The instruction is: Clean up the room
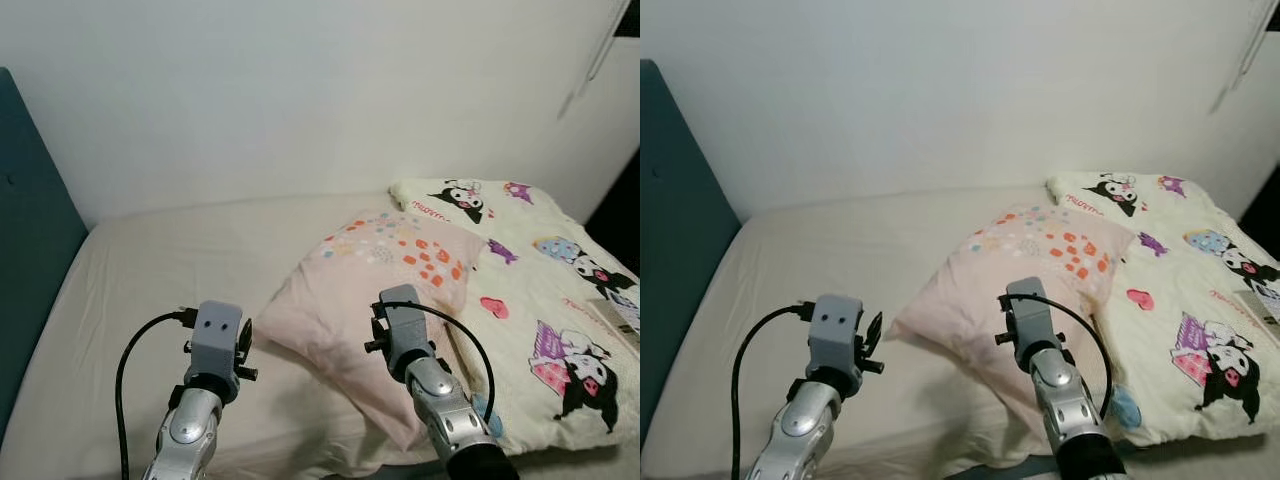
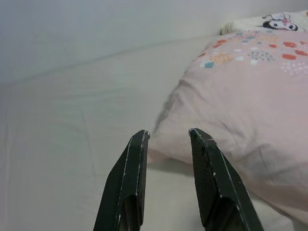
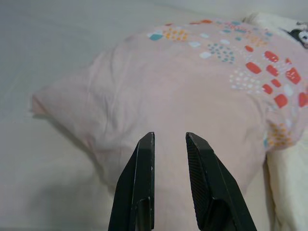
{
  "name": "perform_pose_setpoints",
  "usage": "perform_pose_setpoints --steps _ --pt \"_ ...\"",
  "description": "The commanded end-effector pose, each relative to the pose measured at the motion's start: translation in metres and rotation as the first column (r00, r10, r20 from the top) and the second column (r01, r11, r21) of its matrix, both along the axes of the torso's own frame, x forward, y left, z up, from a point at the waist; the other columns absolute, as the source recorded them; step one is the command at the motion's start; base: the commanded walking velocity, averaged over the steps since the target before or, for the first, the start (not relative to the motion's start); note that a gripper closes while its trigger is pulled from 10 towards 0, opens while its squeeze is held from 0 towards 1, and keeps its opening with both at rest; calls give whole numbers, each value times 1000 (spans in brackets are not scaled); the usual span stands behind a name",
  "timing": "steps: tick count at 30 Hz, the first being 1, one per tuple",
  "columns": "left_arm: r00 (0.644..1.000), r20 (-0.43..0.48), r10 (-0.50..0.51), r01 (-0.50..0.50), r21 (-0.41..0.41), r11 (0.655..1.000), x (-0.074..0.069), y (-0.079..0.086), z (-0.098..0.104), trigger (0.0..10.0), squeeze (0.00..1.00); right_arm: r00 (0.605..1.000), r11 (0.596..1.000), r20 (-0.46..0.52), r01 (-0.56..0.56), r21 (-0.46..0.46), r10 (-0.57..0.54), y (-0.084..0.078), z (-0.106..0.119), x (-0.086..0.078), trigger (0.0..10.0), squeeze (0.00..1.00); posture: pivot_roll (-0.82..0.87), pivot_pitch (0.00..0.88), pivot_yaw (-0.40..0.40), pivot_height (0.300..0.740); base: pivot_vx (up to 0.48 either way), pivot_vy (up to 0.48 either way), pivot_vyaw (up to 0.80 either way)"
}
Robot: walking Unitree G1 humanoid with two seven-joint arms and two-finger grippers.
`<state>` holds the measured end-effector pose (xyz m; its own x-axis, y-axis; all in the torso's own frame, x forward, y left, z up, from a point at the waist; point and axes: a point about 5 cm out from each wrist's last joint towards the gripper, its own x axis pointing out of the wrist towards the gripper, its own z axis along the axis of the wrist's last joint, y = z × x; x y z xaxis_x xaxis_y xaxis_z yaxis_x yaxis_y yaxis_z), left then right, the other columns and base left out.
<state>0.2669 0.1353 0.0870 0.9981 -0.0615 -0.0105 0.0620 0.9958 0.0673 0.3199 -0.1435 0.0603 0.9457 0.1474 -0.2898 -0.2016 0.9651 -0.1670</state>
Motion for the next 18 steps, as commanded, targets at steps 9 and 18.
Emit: perform_pose_setpoints --steps 9,18 --pt "1000 -11 16 -16 5 1000 -5 -1 -4 10000 0 1000 1000 -21 -19 -8 18 1 -3 -2 10000 0 56 20 -73 740 0 0 0" --pt "1000 -6 13 -13 20 1000 0 1 -3 10000 0 998 997 -12 -67 -36 66 9 -4 -4 10000 0 56 9 -57 740 0 0 89"
